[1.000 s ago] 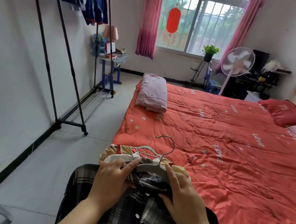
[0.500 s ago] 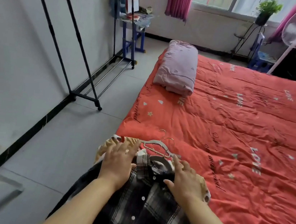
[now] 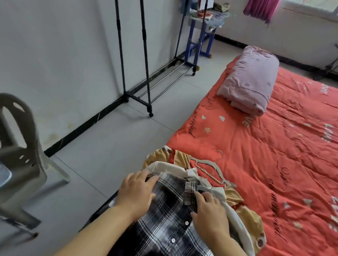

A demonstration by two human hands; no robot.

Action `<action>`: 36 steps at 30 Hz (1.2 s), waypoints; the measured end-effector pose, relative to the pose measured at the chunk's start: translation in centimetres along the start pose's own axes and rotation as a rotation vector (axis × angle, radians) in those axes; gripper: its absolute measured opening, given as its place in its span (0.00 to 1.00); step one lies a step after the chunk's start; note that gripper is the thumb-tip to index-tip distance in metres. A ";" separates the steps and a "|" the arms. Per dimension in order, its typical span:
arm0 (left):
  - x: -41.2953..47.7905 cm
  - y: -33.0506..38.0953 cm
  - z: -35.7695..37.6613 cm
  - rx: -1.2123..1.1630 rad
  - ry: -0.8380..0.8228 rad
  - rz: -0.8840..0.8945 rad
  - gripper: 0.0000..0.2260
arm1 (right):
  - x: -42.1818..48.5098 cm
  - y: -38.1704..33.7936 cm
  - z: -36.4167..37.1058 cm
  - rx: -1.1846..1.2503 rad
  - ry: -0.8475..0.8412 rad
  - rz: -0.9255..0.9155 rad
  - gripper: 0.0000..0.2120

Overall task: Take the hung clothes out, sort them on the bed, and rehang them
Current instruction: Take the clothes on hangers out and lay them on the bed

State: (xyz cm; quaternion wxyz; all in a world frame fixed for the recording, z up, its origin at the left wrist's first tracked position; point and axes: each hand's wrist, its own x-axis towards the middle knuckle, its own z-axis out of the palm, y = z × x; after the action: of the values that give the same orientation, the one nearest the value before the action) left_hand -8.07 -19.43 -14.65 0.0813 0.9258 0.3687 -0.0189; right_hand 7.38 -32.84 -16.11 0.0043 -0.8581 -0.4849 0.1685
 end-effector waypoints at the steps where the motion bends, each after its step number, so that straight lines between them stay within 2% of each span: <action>1: -0.9 -0.6 -0.8 0.003 0.022 -0.013 0.24 | -0.1 -1.2 -0.7 -0.006 0.014 -0.029 0.26; 6: -7.4 -4.9 -5.2 0.027 0.076 -0.158 0.23 | -2.0 -9.1 -3.4 -0.047 0.057 -0.226 0.22; 10: -16.6 -10.6 -8.0 0.033 0.139 -0.322 0.20 | -5.9 -18.3 -4.7 -0.071 0.048 -0.443 0.22; 12: -22.8 -13.6 -9.5 0.034 0.181 -0.441 0.18 | -9.0 -23.9 -4.8 -0.095 0.049 -0.574 0.23; 15: -33.7 -17.7 -11.7 0.061 0.232 -0.655 0.23 | -15.4 -32.8 -4.4 -0.101 0.054 -0.777 0.25; 18: -46.4 -20.8 -13.4 0.117 0.408 -0.806 0.30 | -23.5 -41.7 -3.3 -0.114 0.082 -0.991 0.24; 20: -55.3 -22.5 -13.3 0.155 0.471 -0.917 0.31 | -29.4 -47.3 -2.2 -0.122 0.100 -1.132 0.24; 23: -67.8 -22.8 -14.8 0.155 0.470 -1.090 0.30 | -38.4 -54.7 0.0 -0.119 0.099 -1.334 0.25; 28: -85.2 -22.5 -15.1 0.282 0.596 -1.469 0.24 | -52.9 -64.1 3.3 -0.112 0.069 -1.667 0.25; 33: -98.0 -21.1 -15.8 0.387 0.626 -1.755 0.25 | -64.8 -71.6 5.8 -0.102 0.027 -1.963 0.26; 36: -104.6 -21.1 -15.4 0.417 0.644 -1.869 0.26 | -71.1 -75.7 7.5 -0.098 0.012 -2.134 0.26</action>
State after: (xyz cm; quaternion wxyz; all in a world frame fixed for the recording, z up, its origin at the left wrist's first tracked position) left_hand -99.06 -72.93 7.54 -0.2327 0.2227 0.9401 0.1117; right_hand -91.35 -53.17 10.03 0.1176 0.0103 -0.9915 0.0538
